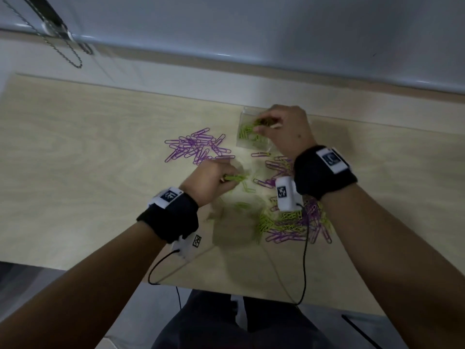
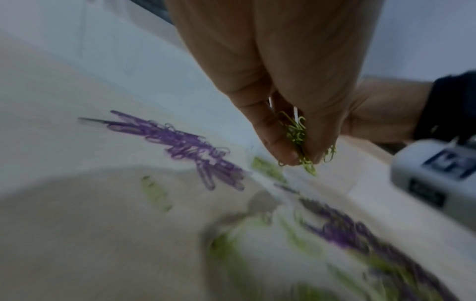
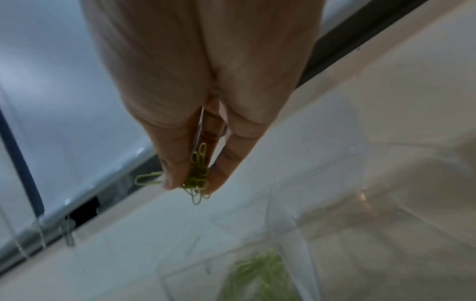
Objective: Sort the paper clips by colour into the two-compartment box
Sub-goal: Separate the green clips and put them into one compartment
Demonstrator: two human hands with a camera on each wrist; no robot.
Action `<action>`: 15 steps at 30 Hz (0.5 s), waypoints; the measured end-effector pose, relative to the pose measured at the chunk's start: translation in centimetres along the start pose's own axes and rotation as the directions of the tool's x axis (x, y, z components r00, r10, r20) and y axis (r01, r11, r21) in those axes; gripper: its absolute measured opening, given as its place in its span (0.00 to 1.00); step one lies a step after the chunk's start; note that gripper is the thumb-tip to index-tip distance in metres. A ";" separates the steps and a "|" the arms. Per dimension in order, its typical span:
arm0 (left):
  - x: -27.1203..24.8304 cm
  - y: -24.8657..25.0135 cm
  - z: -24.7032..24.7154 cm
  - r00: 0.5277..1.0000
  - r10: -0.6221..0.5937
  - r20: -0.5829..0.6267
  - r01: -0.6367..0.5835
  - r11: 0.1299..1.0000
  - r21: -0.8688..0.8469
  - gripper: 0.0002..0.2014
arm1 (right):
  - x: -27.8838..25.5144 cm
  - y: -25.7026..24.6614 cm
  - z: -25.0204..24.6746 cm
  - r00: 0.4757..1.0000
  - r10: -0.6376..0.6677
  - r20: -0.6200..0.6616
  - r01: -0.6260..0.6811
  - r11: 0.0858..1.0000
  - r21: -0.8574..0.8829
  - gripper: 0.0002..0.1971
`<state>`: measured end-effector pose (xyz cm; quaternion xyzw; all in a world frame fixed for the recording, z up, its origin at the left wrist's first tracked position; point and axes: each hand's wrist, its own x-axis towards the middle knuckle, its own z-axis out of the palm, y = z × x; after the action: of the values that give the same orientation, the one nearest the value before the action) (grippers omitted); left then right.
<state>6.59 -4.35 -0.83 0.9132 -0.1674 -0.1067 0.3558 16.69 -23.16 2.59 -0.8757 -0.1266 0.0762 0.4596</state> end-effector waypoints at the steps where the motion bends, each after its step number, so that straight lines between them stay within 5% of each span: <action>1: 0.7 0.2 -0.6 0.999 -0.010 -0.042 0.009 1.000 -0.018 0.08 | 1.1 0.3 0.4 1.000 -0.020 0.009 0.021 0.997 -0.071 0.09; 5: 4.9 1.1 -3.1 0.978 -0.056 -0.203 0.040 0.996 -0.081 0.08 | 2.3 2.2 1.4 0.994 -0.012 0.112 0.045 0.953 -0.300 0.13; 8: 8.5 1.2 -4.0 0.963 -0.053 -0.264 0.047 0.998 -0.030 0.08 | -0.6 2.9 0.8 0.994 -0.102 -0.049 0.081 0.943 -0.322 0.06; 10: 10.9 1.4 -3.7 0.979 -0.075 -0.187 0.090 0.993 0.077 0.10 | -3.3 3.6 0.6 0.991 -0.080 -0.103 0.044 0.950 -0.308 0.05; 15: 13.5 1.8 -1.8 0.972 -0.200 0.124 0.140 0.914 0.380 0.14 | -7.7 5.3 1.9 0.998 0.018 0.060 0.009 0.909 -0.417 0.06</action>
<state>19.19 -9.69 0.71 0.9632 -0.1324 -0.1771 0.1527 9.65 -26.83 -2.72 -0.9511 -0.1522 0.0759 0.2578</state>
